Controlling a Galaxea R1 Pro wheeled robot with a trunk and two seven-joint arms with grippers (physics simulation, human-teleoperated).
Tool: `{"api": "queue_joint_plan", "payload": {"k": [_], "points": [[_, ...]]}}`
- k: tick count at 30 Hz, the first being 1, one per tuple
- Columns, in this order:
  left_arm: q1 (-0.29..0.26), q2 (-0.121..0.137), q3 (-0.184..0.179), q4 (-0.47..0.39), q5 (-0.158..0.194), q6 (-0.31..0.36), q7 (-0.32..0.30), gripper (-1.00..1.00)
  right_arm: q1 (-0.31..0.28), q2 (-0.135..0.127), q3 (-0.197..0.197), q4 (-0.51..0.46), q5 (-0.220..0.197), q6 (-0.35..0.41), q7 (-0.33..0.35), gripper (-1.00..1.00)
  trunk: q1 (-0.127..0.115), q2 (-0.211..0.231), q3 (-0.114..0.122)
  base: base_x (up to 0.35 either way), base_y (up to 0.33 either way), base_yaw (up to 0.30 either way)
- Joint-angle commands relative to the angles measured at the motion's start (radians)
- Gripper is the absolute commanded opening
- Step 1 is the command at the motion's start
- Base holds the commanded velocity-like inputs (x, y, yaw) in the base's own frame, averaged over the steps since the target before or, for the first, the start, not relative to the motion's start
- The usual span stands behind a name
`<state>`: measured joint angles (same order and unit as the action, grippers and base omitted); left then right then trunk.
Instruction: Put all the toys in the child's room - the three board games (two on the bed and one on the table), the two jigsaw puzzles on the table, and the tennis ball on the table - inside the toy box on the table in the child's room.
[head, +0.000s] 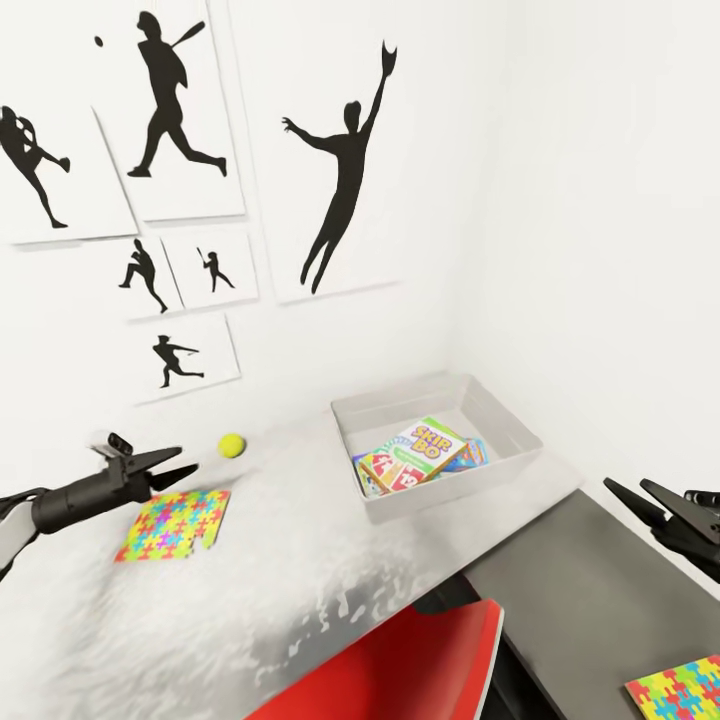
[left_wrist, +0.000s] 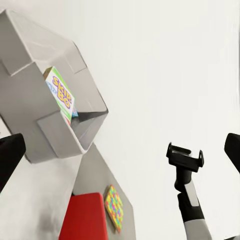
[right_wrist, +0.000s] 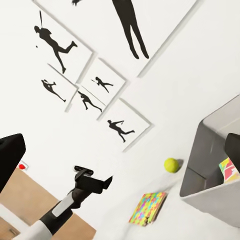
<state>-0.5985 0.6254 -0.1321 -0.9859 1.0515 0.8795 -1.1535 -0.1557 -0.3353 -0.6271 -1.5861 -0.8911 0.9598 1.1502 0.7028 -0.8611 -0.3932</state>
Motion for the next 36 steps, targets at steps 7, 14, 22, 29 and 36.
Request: {"api": "queue_joint_plan", "payload": {"k": [7, 14, 22, 29, 36], "points": [[0.021, 0.003, 0.053, 0.002, 0.002, 0.000, -0.010, 1.00, -0.001, 0.010, 0.000, 0.000, 0.000, 0.004, 0.002, 1.00, 0.000, -0.001, 0.010, -0.060, -0.004, 0.000], [0.026, 0.002, 0.064, 0.001, 0.001, 0.000, -0.012, 1.00, -0.001, 0.018, 0.001, 0.000, 0.000, 0.002, 0.002, 1.00, 0.000, -0.001, 0.022, -0.176, -0.150, -0.041], [0.027, 0.002, 0.066, 0.001, 0.001, 0.000, -0.012, 1.00, -0.001, 0.030, 0.002, 0.000, 0.000, 0.002, 0.002, 1.00, 0.000, -0.001, 0.035, -0.206, -0.232, -0.104], [0.029, 0.002, 0.067, 0.001, 0.001, 0.000, -0.012, 1.00, -0.001, 0.031, 0.003, 0.000, 0.001, 0.002, 0.002, 1.00, 0.000, -0.001, 0.046, -0.245, -0.201, -0.163], [0.031, 0.002, 0.068, 0.001, 0.001, 0.000, -0.013, 1.00, -0.001, 0.032, 0.004, 0.000, 0.001, 0.002, 0.002, 1.00, 0.000, -0.001, 0.056, -0.259, -0.069, -0.199]]}}
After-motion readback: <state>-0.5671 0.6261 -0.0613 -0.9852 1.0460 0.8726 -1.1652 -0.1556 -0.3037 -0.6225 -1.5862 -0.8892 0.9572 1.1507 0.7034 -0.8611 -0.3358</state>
